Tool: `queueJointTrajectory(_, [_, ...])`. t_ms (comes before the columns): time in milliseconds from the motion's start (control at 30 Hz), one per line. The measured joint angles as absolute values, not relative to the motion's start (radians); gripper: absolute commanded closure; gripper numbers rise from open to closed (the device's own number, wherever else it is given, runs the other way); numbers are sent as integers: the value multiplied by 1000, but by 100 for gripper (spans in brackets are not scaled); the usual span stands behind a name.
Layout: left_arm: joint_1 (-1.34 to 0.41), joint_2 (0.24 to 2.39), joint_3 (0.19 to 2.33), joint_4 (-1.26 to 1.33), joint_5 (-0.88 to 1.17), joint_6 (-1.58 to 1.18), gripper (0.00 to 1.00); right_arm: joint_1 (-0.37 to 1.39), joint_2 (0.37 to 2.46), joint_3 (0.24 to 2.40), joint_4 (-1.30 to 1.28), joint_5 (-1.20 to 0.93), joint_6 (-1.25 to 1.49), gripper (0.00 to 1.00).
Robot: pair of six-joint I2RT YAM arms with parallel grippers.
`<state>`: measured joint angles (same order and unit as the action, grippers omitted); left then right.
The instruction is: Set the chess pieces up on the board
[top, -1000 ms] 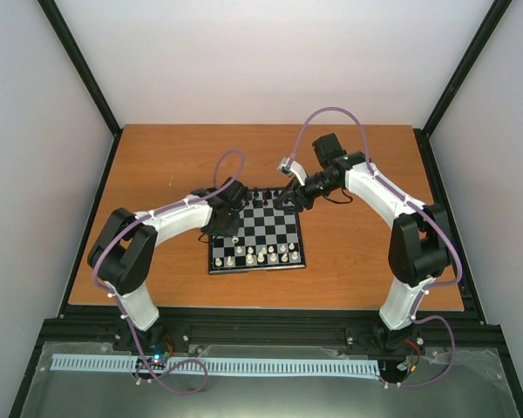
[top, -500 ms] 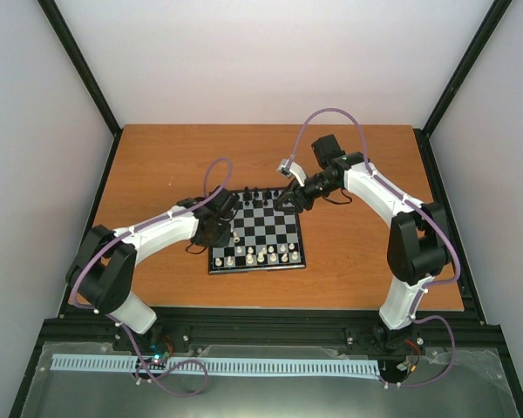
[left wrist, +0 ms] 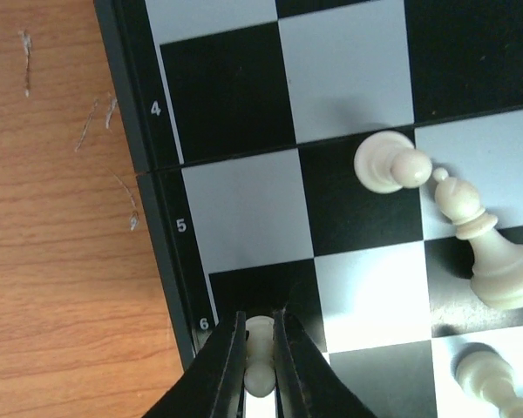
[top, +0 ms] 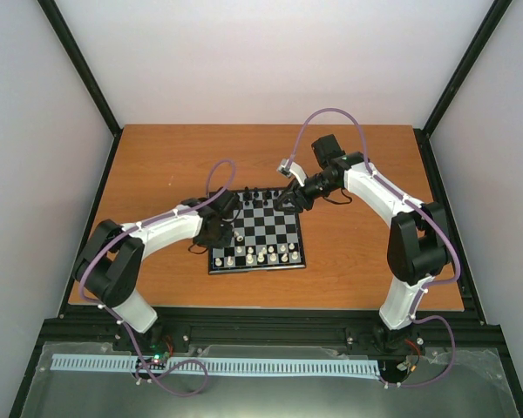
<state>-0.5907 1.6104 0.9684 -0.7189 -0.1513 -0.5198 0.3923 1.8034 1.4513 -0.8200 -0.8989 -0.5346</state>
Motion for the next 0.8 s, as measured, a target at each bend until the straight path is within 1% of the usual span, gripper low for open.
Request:
queueJointTrajectory(233, [-591, 1629, 979, -688, -167, -520, 88, 393, 1803, 1451, -823, -899, -536, 58])
queueJointTrajectory(333, [-591, 1639, 989, -682, -170, -520, 84, 392, 1804, 1451, -824, -899, -538, 57])
queueJointTrajectory(433, [-591, 1645, 991, -680, -170, -520, 83, 392, 1805, 1451, -826, -899, -539, 57])
queueJointTrajectory(667, [-591, 1644, 991, -680, -167, -521, 87, 393, 1822, 1451, -832, -899, -542, 57])
queueJointTrajectory(800, [-591, 1640, 990, -682, -162, -522, 88, 393, 1822, 1451, -835, -899, -542, 57])
